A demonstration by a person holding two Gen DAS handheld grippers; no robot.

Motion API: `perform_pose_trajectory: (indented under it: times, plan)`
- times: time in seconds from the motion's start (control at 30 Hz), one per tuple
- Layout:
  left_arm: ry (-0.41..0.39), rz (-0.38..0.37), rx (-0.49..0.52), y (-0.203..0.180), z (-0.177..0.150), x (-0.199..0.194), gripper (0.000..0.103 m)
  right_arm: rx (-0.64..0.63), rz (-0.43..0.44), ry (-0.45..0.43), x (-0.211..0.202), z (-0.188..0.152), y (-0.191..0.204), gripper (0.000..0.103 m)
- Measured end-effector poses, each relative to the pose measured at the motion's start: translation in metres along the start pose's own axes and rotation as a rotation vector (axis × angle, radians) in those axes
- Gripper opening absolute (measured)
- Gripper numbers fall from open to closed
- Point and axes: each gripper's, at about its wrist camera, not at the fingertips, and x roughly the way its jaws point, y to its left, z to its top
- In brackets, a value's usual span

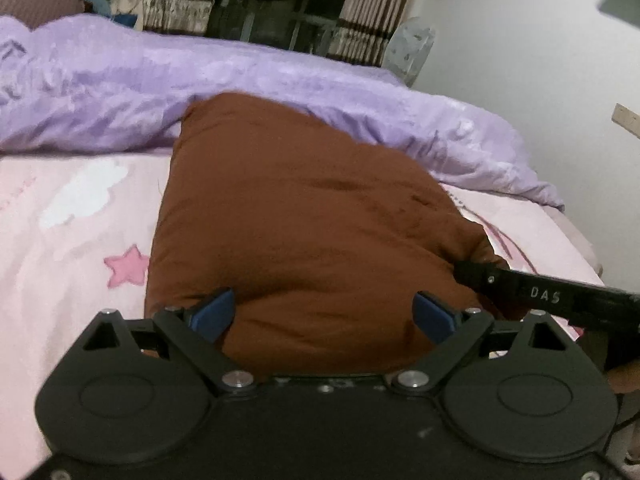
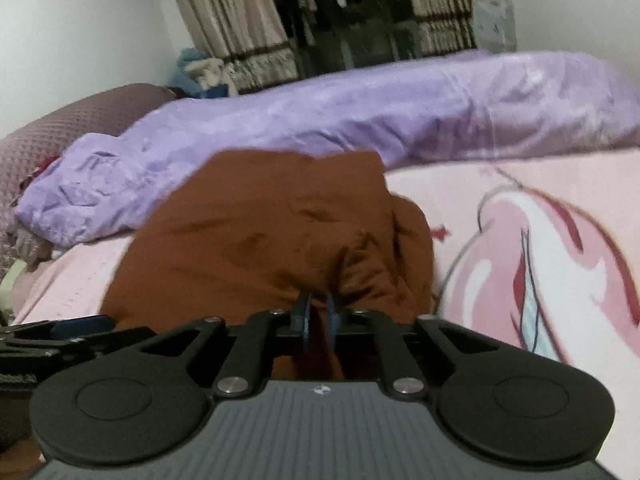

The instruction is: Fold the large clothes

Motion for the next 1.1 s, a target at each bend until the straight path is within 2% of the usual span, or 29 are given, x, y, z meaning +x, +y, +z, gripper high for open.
perform_pose_trajectory:
  times: [0.23, 0.3, 0.37, 0.4, 0.43, 0.5, 0.53, 0.63, 0.77, 0.87, 0.93, 0.97, 1.0, 1.03, 1.1]
  plan:
    - [0.002, 0.035, 0.070, -0.003, -0.010, 0.011, 0.096, 0.024, 0.023, -0.022, 0.005, -0.014, -0.006, 0.000]
    - [-0.024, 0.032, 0.082, -0.008, -0.009, -0.004, 0.096, 0.032, 0.033, -0.036, -0.002, -0.013, -0.006, 0.000]
    - [-0.065, 0.047, 0.099, -0.008, -0.007, -0.024, 0.097, 0.049, 0.060, -0.065, -0.018, -0.010, -0.007, 0.013]
    - [-0.080, 0.061, 0.107, -0.006, -0.007, -0.033, 0.097, 0.065, 0.074, -0.084, -0.028, -0.009, -0.009, 0.030]
    - [-0.093, 0.079, 0.111, -0.002, -0.009, -0.042, 0.097, 0.083, 0.086, -0.105, -0.037, -0.010, -0.011, 0.054]
    - [-0.094, 0.108, 0.106, 0.010, -0.015, -0.054, 0.098, 0.127, 0.099, -0.158, -0.058, -0.014, -0.016, 0.080]
    - [-0.084, 0.126, 0.097, 0.018, -0.020, -0.058, 0.098, 0.143, 0.085, -0.187, -0.066, -0.018, -0.018, 0.082]
    - [-0.040, 0.168, 0.072, 0.038, -0.034, -0.058, 0.097, 0.162, 0.014, -0.184, -0.071, -0.024, -0.023, 0.083]
    - [-0.032, 0.183, 0.070, 0.046, -0.046, -0.047, 0.095, 0.259, 0.049, -0.073, -0.052, -0.030, -0.035, 0.078]
    - [-0.046, 0.223, 0.110, 0.043, -0.047, -0.037, 0.093, 0.296, 0.074, -0.064, -0.042, -0.032, -0.038, 0.074]
    - [-0.048, 0.240, 0.120, 0.043, -0.048, -0.031, 0.075, 0.287, 0.081, -0.072, -0.038, -0.030, -0.038, 0.060]
    - [-0.043, 0.239, 0.112, 0.045, -0.047, -0.028, 0.047, 0.279, 0.073, -0.074, -0.036, -0.030, -0.036, 0.056]
    - [-0.029, 0.219, 0.083, 0.049, -0.046, -0.026, 0.031, 0.266, 0.067, -0.076, -0.035, -0.028, -0.034, 0.044]
    - [-0.018, 0.188, 0.048, 0.050, -0.047, -0.023, 0.031, 0.252, 0.062, -0.077, -0.036, -0.026, -0.032, 0.027]
    - [-0.028, 0.179, 0.014, 0.055, -0.046, -0.026, 0.029, 0.228, 0.050, -0.087, -0.039, -0.020, -0.029, 0.023]
